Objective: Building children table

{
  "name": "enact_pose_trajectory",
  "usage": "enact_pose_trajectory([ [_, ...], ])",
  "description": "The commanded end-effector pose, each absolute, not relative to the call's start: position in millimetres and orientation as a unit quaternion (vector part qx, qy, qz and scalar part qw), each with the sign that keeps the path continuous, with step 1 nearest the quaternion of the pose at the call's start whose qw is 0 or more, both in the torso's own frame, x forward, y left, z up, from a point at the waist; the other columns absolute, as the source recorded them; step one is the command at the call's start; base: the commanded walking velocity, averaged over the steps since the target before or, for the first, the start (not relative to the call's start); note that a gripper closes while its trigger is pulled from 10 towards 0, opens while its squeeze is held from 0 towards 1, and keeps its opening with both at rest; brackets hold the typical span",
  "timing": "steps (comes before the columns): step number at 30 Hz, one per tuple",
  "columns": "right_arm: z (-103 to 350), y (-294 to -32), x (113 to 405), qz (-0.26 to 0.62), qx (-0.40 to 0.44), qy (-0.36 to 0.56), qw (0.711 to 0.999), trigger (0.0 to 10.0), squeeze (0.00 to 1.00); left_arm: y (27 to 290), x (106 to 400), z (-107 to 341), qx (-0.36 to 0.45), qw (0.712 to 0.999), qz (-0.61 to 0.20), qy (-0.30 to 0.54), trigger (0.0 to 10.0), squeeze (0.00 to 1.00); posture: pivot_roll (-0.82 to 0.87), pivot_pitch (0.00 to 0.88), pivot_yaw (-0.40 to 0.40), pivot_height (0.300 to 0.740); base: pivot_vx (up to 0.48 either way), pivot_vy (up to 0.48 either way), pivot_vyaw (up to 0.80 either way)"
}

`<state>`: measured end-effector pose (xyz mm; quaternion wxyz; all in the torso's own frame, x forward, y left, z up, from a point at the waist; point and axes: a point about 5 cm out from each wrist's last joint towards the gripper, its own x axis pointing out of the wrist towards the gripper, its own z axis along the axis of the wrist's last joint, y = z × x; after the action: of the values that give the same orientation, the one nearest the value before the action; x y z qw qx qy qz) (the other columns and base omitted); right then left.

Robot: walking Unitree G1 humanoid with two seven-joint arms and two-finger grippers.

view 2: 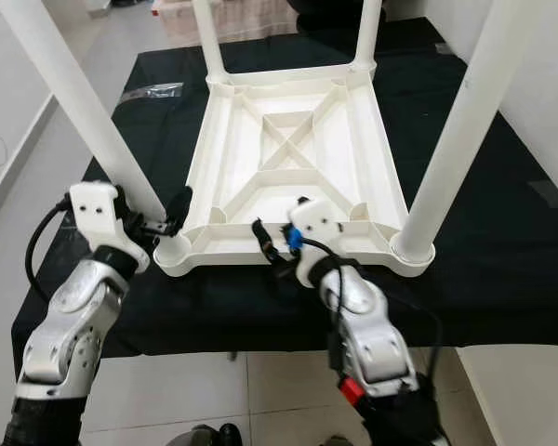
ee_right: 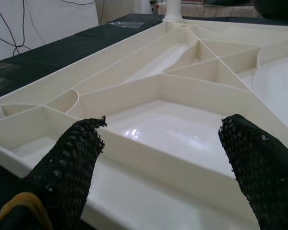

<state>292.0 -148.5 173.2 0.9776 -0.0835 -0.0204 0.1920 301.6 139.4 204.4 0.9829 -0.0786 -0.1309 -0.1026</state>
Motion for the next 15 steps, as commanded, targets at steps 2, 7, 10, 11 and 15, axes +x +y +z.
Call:
enact_pose_trajectory([
  [2, 174, -165, 278, 0.191, -0.062, -0.023, 0.979, 10.0, 0.00, 142, 304, 201, -0.085, 0.982, -0.109, -0.127, 10.0, 0.00, -0.11, 0.199, 0.091, 0.740, 0.000, 0.000, 0.00],
  [7, 173, -190, 259, 0.152, -0.049, -0.029, 0.987, 10.0, 0.00, 141, 303, 197, -0.085, 0.982, -0.118, -0.122, 10.0, 0.00, -0.12, 0.209, 0.092, 0.740, 0.000, 0.000, 0.00],
  [10, 171, -205, 240, 0.131, -0.040, -0.027, 0.990, 10.0, 0.00, 141, 303, 194, -0.089, 0.982, -0.119, -0.119, 10.0, 0.00, -0.13, 0.215, 0.093, 0.740, 0.000, 0.000, 0.00],
  [11, 170, -211, 232, 0.120, -0.038, -0.024, 0.992, 10.0, 0.00, 141, 303, 192, -0.089, 0.982, -0.119, -0.119, 10.0, 0.00, -0.14, 0.217, 0.094, 0.740, 0.000, 0.000, 0.00],
  [15, 169, -228, 218, 0.078, -0.048, -0.015, 0.996, 10.0, 0.00, 141, 303, 190, -0.090, 0.982, -0.120, -0.117, 10.0, 0.00, -0.16, 0.220, 0.101, 0.740, 0.000, 0.000, 0.00],
])
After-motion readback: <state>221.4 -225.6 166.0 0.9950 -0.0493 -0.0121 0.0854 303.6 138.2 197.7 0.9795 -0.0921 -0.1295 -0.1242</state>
